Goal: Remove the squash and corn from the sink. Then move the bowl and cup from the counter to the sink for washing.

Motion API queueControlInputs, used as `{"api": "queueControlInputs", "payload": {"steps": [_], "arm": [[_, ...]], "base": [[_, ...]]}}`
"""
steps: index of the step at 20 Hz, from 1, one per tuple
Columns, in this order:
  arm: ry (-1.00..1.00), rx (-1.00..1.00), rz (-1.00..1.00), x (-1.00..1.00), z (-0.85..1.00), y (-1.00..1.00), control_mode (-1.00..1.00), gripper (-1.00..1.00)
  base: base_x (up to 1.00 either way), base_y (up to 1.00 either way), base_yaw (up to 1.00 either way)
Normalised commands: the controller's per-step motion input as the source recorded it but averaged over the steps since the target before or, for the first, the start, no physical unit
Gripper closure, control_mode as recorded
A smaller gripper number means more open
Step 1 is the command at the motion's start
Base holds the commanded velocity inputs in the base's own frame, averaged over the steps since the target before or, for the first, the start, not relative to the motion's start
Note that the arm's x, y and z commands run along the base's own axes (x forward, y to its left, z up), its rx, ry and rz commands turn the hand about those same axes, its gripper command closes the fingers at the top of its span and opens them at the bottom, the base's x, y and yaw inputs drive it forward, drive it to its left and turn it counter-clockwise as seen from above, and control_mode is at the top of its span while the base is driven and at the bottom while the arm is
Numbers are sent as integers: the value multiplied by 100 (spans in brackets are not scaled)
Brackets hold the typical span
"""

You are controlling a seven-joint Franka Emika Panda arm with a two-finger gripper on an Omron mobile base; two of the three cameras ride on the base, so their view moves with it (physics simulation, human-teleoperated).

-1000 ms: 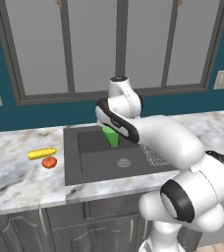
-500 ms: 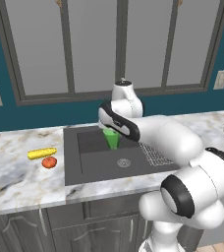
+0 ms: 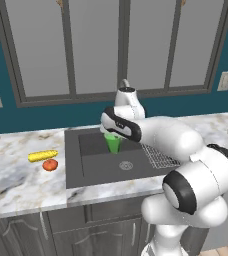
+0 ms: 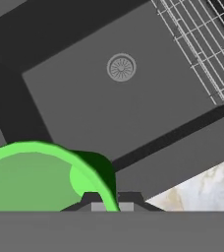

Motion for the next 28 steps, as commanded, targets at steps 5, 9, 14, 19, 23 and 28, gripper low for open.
{"api": "queueControlInputs", "payload": {"steps": [5,9,14,19,23,28], "arm": [[1,3,0,19,-23,1,-100,100],[1,1,0,16,-24,13,-100,100],[1,0,0,16,-23,8,-100,100],[4,0,0,18,-25,4,-100,100],[4,0,0,18,-24,5,-100,100],[1,0,0,18,-21,10,-100,100]], "base": [[0,0,0],[0,0,0],[0,0,0],[0,0,0],[0,0,0],[0,0,0]]}}
